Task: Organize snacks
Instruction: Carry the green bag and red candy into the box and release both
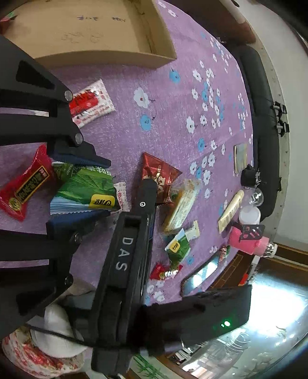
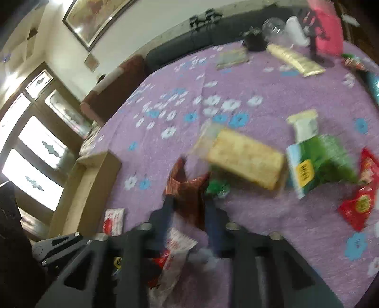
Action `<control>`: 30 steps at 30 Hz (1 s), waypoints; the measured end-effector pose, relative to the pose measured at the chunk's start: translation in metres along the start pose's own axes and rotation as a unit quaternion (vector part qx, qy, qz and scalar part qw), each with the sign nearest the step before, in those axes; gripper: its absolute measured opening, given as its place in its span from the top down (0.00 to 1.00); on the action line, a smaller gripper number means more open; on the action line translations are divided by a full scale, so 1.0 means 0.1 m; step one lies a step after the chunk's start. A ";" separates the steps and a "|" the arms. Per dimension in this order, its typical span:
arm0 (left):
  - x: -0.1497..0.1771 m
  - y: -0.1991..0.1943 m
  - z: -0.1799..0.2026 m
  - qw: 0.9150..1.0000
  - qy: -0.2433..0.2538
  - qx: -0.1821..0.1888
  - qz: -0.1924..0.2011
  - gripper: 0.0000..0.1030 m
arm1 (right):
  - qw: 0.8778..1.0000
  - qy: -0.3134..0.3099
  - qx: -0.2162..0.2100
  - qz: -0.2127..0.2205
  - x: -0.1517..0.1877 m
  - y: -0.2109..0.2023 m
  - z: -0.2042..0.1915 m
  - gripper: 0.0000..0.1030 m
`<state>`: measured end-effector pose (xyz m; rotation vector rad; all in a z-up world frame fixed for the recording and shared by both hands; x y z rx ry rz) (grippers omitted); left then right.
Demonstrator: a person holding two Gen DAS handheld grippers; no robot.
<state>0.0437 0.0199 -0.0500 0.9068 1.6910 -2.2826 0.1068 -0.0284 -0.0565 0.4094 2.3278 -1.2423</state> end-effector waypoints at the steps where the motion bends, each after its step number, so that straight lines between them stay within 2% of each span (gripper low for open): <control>1: 0.01 -0.05 -0.01 1.000 -0.006 0.003 0.006 0.66 | 1.000 -0.001 0.001 0.002 0.00 -0.02 0.00 0.86; 2: 0.01 -0.10 -0.02 1.000 -0.012 0.007 0.011 0.66 | 1.000 -0.003 0.000 0.007 0.00 -0.05 -0.01 0.96; 3: 0.02 -0.17 -0.03 1.000 -0.018 0.012 0.019 0.66 | 1.000 -0.004 -0.004 0.010 -0.01 -0.08 -0.03 1.00; 7: 0.02 -0.48 -0.13 0.997 -0.044 0.029 0.052 0.66 | 0.999 -0.008 -0.008 0.039 -0.04 -0.26 -0.08 1.00; 11: 0.06 -0.77 -0.30 0.994 -0.066 0.030 0.079 0.66 | 0.998 -0.015 -0.006 0.055 -0.06 -0.36 -0.11 0.99; 12: 0.08 -0.84 -0.34 0.993 -0.071 0.029 0.084 0.66 | 0.998 -0.019 0.002 0.063 -0.08 -0.40 -0.12 0.97; 14: 0.13 -0.98 -0.46 0.992 -0.082 0.027 0.095 0.66 | 0.997 -0.040 0.018 0.069 -0.15 -0.45 -0.19 0.74; 15: 0.15 -1.04 -0.51 0.991 -0.087 0.024 0.101 0.66 | 0.995 -0.053 0.026 0.075 -0.18 -0.46 -0.25 0.57; 16: 0.18 -1.11 -0.58 0.990 -0.093 0.021 0.107 0.66 | 0.994 -0.071 0.032 0.083 -0.23 -0.47 -0.34 0.47; 17: 0.20 -1.17 -0.64 0.989 -0.100 0.018 0.112 0.66 | 0.992 -0.085 0.035 0.083 -0.26 -0.45 -0.41 0.46; 21: 0.33 -1.36 -0.91 0.984 -0.122 0.002 0.128 0.66 | 0.987 -0.137 0.073 0.047 -0.36 -0.13 -0.57 0.46; 24: 0.44 -1.46 -1.13 0.982 -0.136 -0.011 0.133 0.66 | 0.981 -0.157 0.111 0.018 -0.36 0.13 -0.51 0.46; 26: 0.51 -1.52 -1.29 0.979 -0.148 -0.021 0.136 0.66 | 0.976 -0.170 0.134 0.015 -0.35 0.21 -0.47 0.46; 27: 0.54 -1.55 -1.37 0.978 -0.154 -0.024 0.137 0.66 | 0.975 -0.173 0.138 0.008 -0.34 0.24 -0.45 0.53; 28: 0.57 -1.57 -1.45 0.977 -0.161 -0.028 0.138 0.66 | 0.974 -0.173 0.144 -0.002 -0.31 0.27 -0.42 0.67; 30: 0.61 -1.60 -1.56 0.974 -0.173 -0.031 0.141 0.66 | 0.973 -0.172 0.156 -0.014 -0.28 0.31 -0.35 0.72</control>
Point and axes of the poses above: each gripper's, at about its wrist camera, not at the fingertips, and y roughly the way its jaws point, z to its right, x to its underside, the point moved 10 cm from there along y, roughly the way its jaws point, and after that the axes turned 3 degrees about -z, right-handed, at the moved point
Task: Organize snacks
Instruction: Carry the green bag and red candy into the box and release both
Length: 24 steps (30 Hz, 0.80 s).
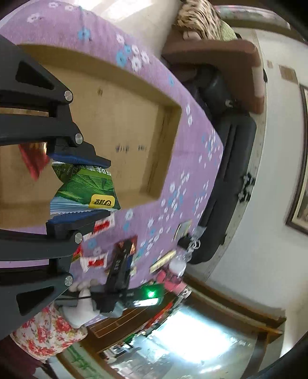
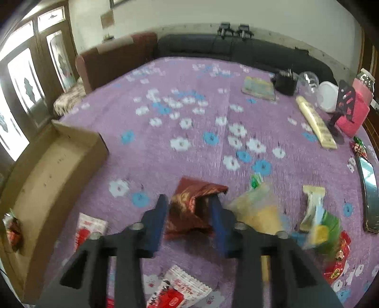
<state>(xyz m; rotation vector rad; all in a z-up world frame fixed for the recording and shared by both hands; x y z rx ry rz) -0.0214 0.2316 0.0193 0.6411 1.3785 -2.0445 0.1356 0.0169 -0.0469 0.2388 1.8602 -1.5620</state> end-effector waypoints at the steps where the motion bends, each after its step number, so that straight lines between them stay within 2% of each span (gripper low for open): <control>1: 0.00 -0.01 -0.05 1.000 -0.004 -0.002 0.002 0.66 | 1.000 0.002 -0.002 -0.001 0.01 0.01 0.01 0.76; 7: 0.03 0.00 -0.23 1.000 -0.012 -0.015 0.001 0.66 | 0.998 0.049 -0.026 0.007 0.04 -0.11 0.11 0.83; 13: -0.01 0.04 -0.42 0.999 -0.021 -0.032 0.000 0.66 | 0.994 0.075 -0.069 0.044 -0.08 -0.49 -0.01 0.83; 15: -0.03 0.05 -0.50 0.999 -0.023 -0.040 -0.002 0.66 | 0.991 0.074 -0.096 0.051 -0.10 -0.61 -0.18 0.83; 19: -0.07 0.14 -0.64 0.998 -0.024 -0.064 -0.010 0.66 | 0.983 0.053 -0.167 0.047 -0.09 -0.79 -0.75 0.83; 24: -0.06 0.23 -0.82 0.995 -0.029 -0.089 -0.023 0.66 | 0.975 0.003 -0.220 0.025 0.00 -0.83 -1.51 0.83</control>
Point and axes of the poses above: each gripper's, at about its wrist camera, not at the fingertips, and y roughly the way its jaws point, z to its right, x to its underside, the point moved 10 cm from there along y, roughly the way its jaws point, and after that the axes turned 3 degrees about -z, right-handed, at the moved point
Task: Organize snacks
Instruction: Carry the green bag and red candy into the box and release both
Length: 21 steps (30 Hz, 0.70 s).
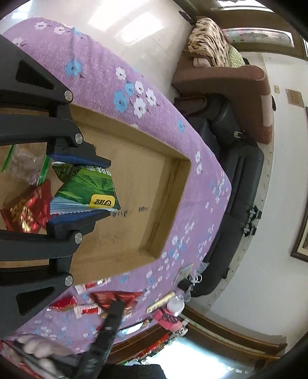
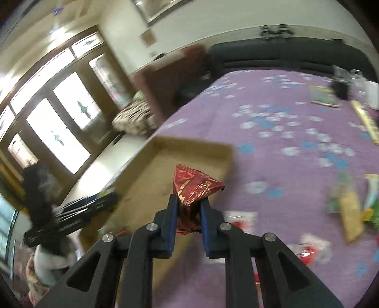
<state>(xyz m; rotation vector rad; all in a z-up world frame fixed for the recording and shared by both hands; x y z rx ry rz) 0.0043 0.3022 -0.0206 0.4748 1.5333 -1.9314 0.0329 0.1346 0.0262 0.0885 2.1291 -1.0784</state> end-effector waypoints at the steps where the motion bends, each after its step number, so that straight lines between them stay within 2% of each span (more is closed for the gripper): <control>1: 0.01 0.01 -0.04 1.000 -0.003 -0.004 -0.001 0.66 | 1.000 -0.009 -0.007 -0.009 0.03 0.08 -0.13 0.83; 7: 0.04 0.04 -0.19 1.000 -0.028 -0.008 -0.006 0.64 | 0.998 -0.040 -0.023 -0.053 0.25 0.51 -0.58 0.83; 10: 0.05 0.00 -0.24 0.999 -0.041 0.000 -0.002 0.58 | 0.996 -0.044 -0.025 -0.068 0.33 0.67 -0.68 0.83; 13: 0.04 -0.08 -0.28 0.999 -0.052 0.006 0.005 0.53 | 0.996 -0.049 -0.022 -0.071 0.36 0.72 -0.69 0.83; 18: 0.02 -0.27 -0.30 0.997 -0.066 0.007 0.027 0.35 | 0.996 -0.067 -0.013 -0.058 0.38 0.68 -0.75 0.82; 21: 0.02 -0.39 -0.25 0.996 -0.071 0.019 0.040 0.32 | 0.996 -0.080 -0.001 -0.047 0.38 0.57 -0.79 0.74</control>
Point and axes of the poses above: each gripper's, at about its wrist camera, not at the fingertips, and y roughly the way its jaws point, z to its right, x to its underside, the point moved 10 cm from there along y, roughly the way its jaws point, and after that the axes turned 3 degrees about -z, right-handed, at the moved point
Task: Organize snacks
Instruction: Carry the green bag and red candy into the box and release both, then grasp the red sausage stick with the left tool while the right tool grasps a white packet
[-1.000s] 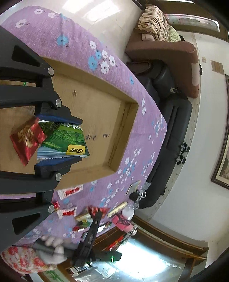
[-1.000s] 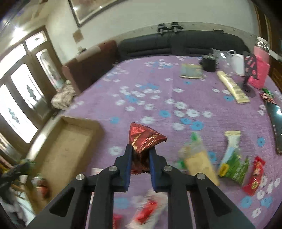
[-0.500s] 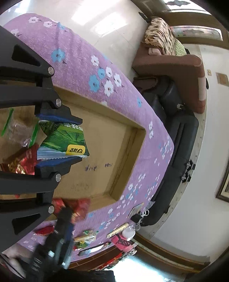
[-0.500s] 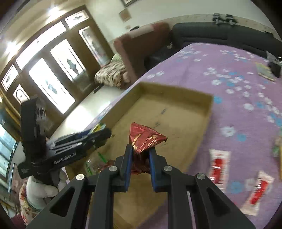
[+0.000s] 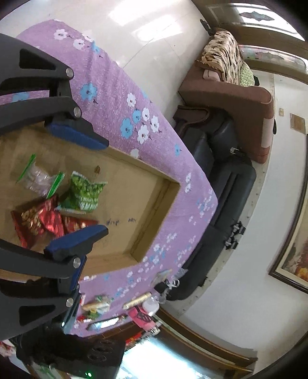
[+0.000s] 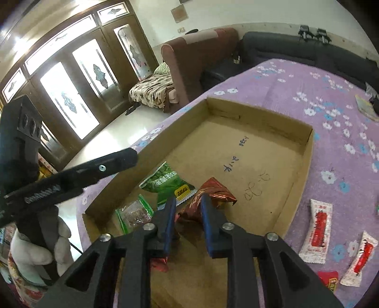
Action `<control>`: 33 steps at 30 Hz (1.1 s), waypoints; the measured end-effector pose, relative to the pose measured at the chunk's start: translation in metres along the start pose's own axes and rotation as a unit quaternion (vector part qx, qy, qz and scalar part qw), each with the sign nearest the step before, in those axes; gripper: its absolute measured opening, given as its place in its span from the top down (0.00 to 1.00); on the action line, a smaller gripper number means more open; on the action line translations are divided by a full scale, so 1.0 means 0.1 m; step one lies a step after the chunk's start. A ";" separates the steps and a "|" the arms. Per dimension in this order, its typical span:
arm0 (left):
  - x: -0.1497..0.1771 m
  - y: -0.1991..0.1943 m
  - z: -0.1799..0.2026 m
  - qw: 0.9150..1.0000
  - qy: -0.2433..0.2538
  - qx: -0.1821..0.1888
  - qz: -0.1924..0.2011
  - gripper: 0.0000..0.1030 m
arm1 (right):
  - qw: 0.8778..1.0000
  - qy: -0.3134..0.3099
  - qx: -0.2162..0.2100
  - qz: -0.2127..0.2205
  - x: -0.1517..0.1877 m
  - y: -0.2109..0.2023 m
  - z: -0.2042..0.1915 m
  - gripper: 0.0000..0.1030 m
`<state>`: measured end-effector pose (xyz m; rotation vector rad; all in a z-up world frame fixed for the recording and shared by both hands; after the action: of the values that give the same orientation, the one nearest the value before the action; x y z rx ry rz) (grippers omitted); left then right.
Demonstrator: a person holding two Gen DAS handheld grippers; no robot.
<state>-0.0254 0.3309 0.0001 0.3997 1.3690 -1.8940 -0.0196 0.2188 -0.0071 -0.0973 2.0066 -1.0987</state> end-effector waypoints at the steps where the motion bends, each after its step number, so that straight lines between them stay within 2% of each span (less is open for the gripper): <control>1: 0.00 -0.04 0.04 1.000 0.001 0.004 0.004 0.31 | 1.000 -0.001 0.003 0.006 0.01 -0.05 0.00 0.71; 5: 0.02 -0.19 0.26 1.000 0.013 0.021 0.016 0.30 | 0.999 0.006 0.014 0.036 0.00 -0.31 0.10 0.66; 8: 0.07 -0.27 0.48 0.999 0.029 0.038 0.016 0.30 | 0.997 0.020 0.032 0.062 0.01 -0.56 0.30 0.54; 10: 0.12 -0.29 0.68 0.998 0.046 0.050 0.012 0.30 | 0.995 0.035 0.053 0.082 0.07 -0.81 0.52 0.43; 12: 0.18 -0.30 0.86 0.996 0.066 0.062 0.006 0.30 | 0.991 0.053 0.076 0.100 0.10 -1.03 0.78 0.37; 18: 0.47 -0.18 1.50 0.986 0.138 0.090 -0.022 0.30 | 0.970 0.152 0.141 0.126 0.43 -1.66 1.96 0.37; 23: 0.76 0.04 1.99 0.976 0.176 0.113 -0.063 0.30 | 0.954 0.200 0.180 0.130 0.72 -1.99 2.61 0.37; 27: 1.04 0.23 2.32 0.967 0.201 0.127 -0.094 0.30 | 0.958 0.212 0.163 0.101 0.86 -1.87 2.70 0.37; 33: 1.34 0.39 2.50 0.960 0.219 0.125 -0.122 0.30 | 0.975 0.177 0.132 0.038 0.77 -1.28 2.30 0.37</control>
<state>-0.0443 0.0452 -0.0162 0.8524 1.5146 -2.2892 0.0517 -0.0457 -0.0254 0.3329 2.1281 -1.3978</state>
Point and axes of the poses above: each gripper's, at about its wrist camera, not at the fingertips, and y roughly the way its jaws point, z to its right, x to its underside, the point moved 10 cm from there along y, roughly the way its jaws point, and after that the axes turned 3 degrees about -z, right-handed, at the moved point
